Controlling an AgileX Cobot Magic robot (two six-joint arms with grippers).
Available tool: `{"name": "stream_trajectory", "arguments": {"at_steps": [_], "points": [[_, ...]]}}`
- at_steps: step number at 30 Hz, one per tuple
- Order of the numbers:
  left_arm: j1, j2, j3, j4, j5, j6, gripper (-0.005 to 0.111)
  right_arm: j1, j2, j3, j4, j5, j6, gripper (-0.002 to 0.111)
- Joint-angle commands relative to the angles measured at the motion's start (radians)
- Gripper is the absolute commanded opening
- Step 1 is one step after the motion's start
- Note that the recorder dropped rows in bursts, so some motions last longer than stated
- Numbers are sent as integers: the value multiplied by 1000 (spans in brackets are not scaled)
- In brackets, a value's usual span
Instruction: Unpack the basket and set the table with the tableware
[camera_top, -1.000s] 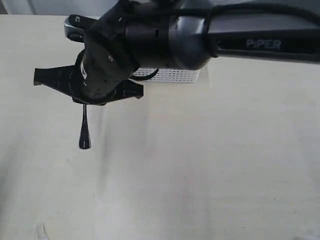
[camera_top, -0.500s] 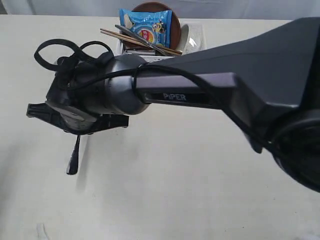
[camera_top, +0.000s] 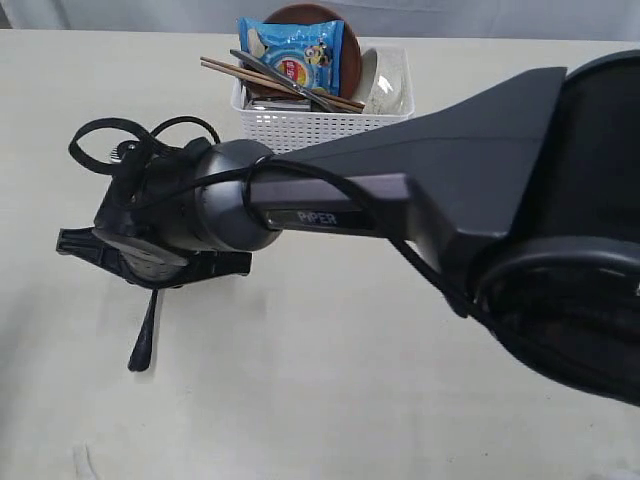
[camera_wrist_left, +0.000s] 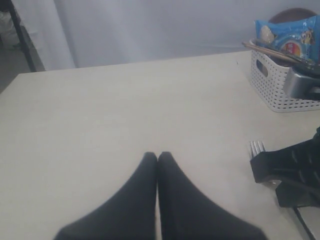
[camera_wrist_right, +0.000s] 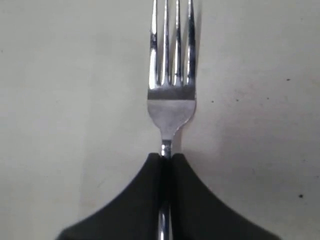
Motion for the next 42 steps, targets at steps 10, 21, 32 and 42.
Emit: {"name": "stream_trajectory", "arguments": {"at_steps": [10, 21, 32, 42], "points": [[-5, -2, 2, 3, -1, -2, 0, 3, 14, -5, 4, 37, 2, 47], [-5, -2, 2, 3, -1, -2, 0, -5, -199, -5, -7, 149, -334, 46], [-5, -2, 2, 3, -1, -2, 0, -241, -427, -5, -6, 195, -791, 46], [-5, -2, 2, 3, -1, -2, 0, -450, -331, -102, 5, 149, -1168, 46]]}}
